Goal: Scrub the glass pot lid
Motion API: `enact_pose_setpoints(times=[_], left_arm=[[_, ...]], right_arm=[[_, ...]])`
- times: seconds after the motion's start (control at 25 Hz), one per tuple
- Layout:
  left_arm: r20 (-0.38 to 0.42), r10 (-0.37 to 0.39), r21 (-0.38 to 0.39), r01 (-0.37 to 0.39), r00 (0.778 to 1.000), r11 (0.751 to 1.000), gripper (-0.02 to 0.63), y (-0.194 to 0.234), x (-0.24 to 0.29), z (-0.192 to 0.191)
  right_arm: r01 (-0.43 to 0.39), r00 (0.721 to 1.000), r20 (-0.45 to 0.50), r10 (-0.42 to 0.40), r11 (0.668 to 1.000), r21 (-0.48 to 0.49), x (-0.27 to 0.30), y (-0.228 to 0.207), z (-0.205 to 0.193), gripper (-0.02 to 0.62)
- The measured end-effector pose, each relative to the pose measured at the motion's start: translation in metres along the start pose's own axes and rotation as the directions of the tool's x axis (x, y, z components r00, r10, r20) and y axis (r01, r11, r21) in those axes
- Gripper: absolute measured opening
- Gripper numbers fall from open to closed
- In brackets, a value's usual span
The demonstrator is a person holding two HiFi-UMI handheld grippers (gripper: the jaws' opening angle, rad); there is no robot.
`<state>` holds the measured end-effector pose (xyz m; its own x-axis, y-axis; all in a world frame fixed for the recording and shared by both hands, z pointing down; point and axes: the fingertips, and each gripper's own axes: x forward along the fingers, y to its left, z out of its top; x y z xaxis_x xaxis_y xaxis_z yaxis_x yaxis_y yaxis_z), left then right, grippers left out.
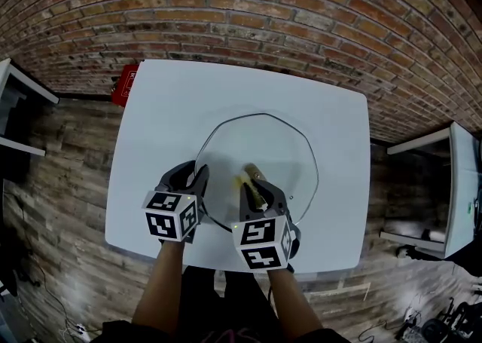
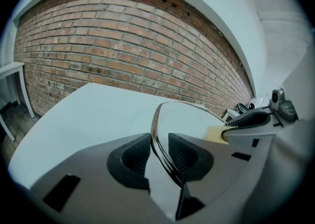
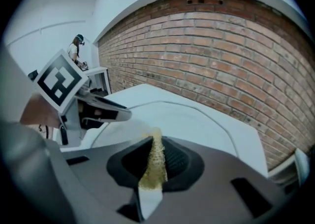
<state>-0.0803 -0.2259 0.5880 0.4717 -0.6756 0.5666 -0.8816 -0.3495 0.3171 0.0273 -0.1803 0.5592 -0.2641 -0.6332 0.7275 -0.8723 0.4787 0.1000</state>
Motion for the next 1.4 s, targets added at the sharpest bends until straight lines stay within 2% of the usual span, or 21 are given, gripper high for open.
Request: enact_pose_setpoints(times=[0.12, 0.28, 0.4, 0.52, 0.68, 0.8, 0.92, 1.12, 1.4], left_arm=[[0.000, 0.000, 0.001, 0.000, 1.000, 1.000, 0.120, 0.000, 0.000, 0.000], [0.000, 0.003, 0.003, -0.003, 1.000, 1.000, 0.120, 0.000, 0.000, 0.000], [0.001, 0.004, 0.005, -0.004, 1.000, 1.000, 0.120, -0.001, 0.001, 0.001], [-0.001, 0.002, 0.004, -0.002, 1.000, 1.000, 0.120, -0.001, 0.000, -0.001], [-0.002, 0.005, 0.002, -0.005, 1.000, 1.000, 0.120, -0.001, -0.001, -0.001], [-0.003, 0.004, 0.001, -0.004, 1.000, 1.000, 0.120, -0.001, 0.000, 0.000], [-0.003, 0.002, 0.001, -0.002, 1.000, 1.000, 0.120, -0.001, 0.000, 0.000], [0.001, 0.005, -0.001, -0.005, 1.000, 1.000, 0.120, -0.001, 0.000, 0.000], [0.000, 0.008, 0.004, -0.008, 1.000, 1.000, 0.120, 0.000, 0.001, 0.001]], right_arm=[[0.095, 0.995, -0.036, -0.094, 0.995, 0.023, -0.007, -0.042, -0.018, 0.058], [0.224, 0.972, -0.082, -0.219, 0.973, 0.056, -0.024, -0.094, -0.038, 0.058], [0.279, 0.958, -0.091, -0.271, 0.956, 0.091, -0.036, -0.117, -0.044, 0.058], [0.236, 0.972, -0.036, -0.234, 0.966, 0.100, -0.041, -0.100, -0.026, 0.058], [0.048, 0.997, 0.062, -0.051, 0.997, 0.053, -0.036, -0.023, 0.014, 0.058], [-0.080, 0.993, 0.088, 0.079, 0.997, 0.016, -0.030, 0.034, 0.027, 0.058], [-0.141, 0.988, 0.061, 0.141, 0.990, -0.011, -0.027, 0.062, 0.020, 0.058], [-0.106, 0.994, -0.002, 0.106, 0.994, -0.025, -0.027, 0.046, -0.006, 0.058], [0.063, 0.992, -0.109, -0.067, 0.997, -0.036, -0.035, -0.023, -0.045, 0.058]])
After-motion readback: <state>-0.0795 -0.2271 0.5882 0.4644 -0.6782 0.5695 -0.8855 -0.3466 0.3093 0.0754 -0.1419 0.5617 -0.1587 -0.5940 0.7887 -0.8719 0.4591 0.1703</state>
